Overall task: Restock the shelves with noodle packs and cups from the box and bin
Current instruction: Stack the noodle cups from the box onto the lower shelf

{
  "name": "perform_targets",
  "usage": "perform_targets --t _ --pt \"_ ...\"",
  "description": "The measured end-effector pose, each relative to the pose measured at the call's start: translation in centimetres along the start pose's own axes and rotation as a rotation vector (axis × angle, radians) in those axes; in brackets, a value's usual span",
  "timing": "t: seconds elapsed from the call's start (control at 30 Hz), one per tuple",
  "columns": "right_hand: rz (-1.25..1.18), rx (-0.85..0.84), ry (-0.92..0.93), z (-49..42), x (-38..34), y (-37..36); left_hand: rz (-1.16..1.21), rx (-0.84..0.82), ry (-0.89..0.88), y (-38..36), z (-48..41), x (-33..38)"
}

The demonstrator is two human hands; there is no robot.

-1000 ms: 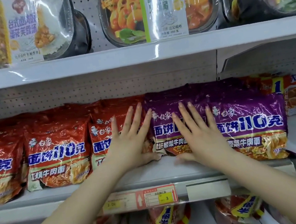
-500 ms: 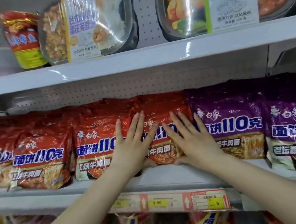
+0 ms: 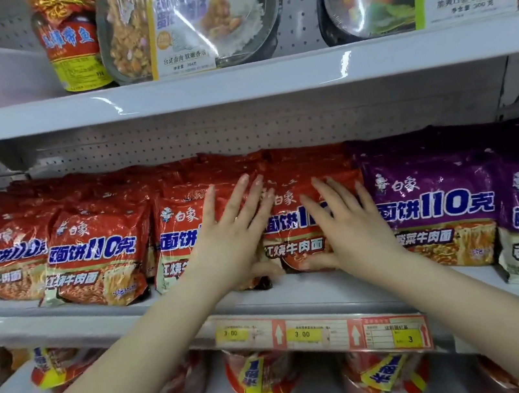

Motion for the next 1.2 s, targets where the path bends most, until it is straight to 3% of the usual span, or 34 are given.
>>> perform_targets --t 0.17,0.33,0.6,0.97,1.2 --pt "-0.130 0.074 0.153 -0.5 -4.6 2.5 0.003 -0.035 0.112 1.0 4.0 -6.9" --pt "-0.096 0.055 0.207 -2.0 -9.5 2.7 -0.037 -0.110 0.020 -2.2 6.7 -10.7" --pt "0.086 -0.047 0.074 -5.1 -11.4 1.7 0.001 0.015 -0.058 -3.6 4.7 -11.1" --pt "0.181 -0.226 -0.048 -4.8 -13.6 4.3 0.200 -0.051 -0.162 -2.5 6.3 -12.6" --pt "0.005 -0.105 0.083 -6.7 -23.0 7.5 0.251 -0.198 0.035 -1.8 12.8 -24.4"
Point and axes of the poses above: each hand's wrist, its own z-axis away from the middle knuckle, its own y-axis out of the back of the hand, x = y × z, the point moved 7 cm from there along -z, towards the middle knuckle, and after that the axes turned 12 degrees about z, right-handed, at the moved point
